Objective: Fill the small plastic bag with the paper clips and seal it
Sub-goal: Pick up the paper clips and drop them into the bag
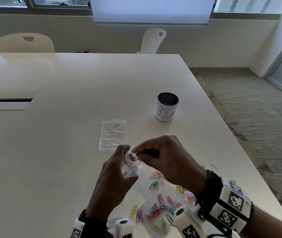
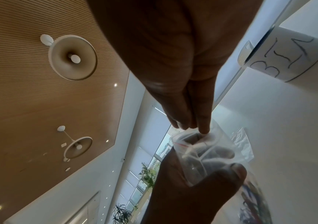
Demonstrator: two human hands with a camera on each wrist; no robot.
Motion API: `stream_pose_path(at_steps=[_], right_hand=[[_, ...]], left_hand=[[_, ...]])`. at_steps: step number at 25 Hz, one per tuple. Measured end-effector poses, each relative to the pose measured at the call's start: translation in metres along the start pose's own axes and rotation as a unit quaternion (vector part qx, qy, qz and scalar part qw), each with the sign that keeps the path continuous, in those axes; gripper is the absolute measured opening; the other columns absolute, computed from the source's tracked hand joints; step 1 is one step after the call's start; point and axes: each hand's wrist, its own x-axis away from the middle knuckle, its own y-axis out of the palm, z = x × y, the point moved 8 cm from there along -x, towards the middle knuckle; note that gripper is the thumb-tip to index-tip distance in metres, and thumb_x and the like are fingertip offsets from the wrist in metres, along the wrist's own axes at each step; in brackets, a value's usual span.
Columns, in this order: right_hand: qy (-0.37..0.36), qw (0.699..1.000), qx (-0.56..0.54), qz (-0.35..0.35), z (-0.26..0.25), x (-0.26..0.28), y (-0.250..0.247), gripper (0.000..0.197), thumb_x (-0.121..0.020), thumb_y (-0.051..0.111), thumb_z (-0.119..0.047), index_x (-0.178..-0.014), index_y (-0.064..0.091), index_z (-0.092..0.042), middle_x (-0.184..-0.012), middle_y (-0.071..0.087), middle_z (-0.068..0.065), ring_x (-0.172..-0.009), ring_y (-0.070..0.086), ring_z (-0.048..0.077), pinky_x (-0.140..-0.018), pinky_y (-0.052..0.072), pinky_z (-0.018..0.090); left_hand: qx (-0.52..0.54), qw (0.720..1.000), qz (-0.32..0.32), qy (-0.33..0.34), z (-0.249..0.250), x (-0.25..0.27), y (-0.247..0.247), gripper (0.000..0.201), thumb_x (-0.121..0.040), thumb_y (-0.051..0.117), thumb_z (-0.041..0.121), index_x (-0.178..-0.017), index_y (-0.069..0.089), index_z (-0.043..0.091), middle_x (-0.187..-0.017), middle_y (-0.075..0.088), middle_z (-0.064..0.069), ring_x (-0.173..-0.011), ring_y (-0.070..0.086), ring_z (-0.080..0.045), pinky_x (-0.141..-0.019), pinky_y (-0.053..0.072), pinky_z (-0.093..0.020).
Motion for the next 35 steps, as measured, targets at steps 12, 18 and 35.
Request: stream_pose_path(at_steps=[12,18,35], right_hand=[[0.192,0.952,0.24,0.007,0.118,0.057,-0.11,0.04,-0.084,0.084,-0.041,-0.117,0.075,-0.02,-0.104,0.075,-0.011,-0.087,0.07,-0.002,-0.079,0.061,0.019],[0.297,0.907,0.281,-0.105,0.156,0.097,-0.084,0.1,-0.067,0.086,-0.063,-0.149,0.044,-0.024,-0.14,0.048,-0.006,-0.113,0.059,0.012,-0.098,0.054,0.03],[0.129,0.95,0.269,-0.096,0.102,0.054,-0.004,0.014,-0.096,0.072,-0.024,-0.111,0.074,-0.024,-0.12,0.061,-0.006,-0.1,0.067,0.012,-0.091,0.057,0.022]], left_hand=[[0.004,1.0,-0.015,-0.004,0.0,0.002,0.001,0.06,-0.077,0.087,0.007,-0.118,0.054,0.036,-0.102,0.069,0.02,-0.092,0.067,0.002,-0.069,0.048,-0.012],[0.005,1.0,-0.028,-0.002,0.005,0.001,0.003,0.058,-0.077,0.088,0.01,-0.117,0.054,0.034,-0.1,0.069,0.02,-0.088,0.066,0.005,-0.068,0.045,-0.011],[-0.012,1.0,-0.021,0.015,0.0,0.003,-0.003,0.062,-0.076,0.091,0.017,-0.119,0.052,0.037,-0.103,0.068,0.019,-0.092,0.069,-0.006,-0.071,0.055,-0.021]])
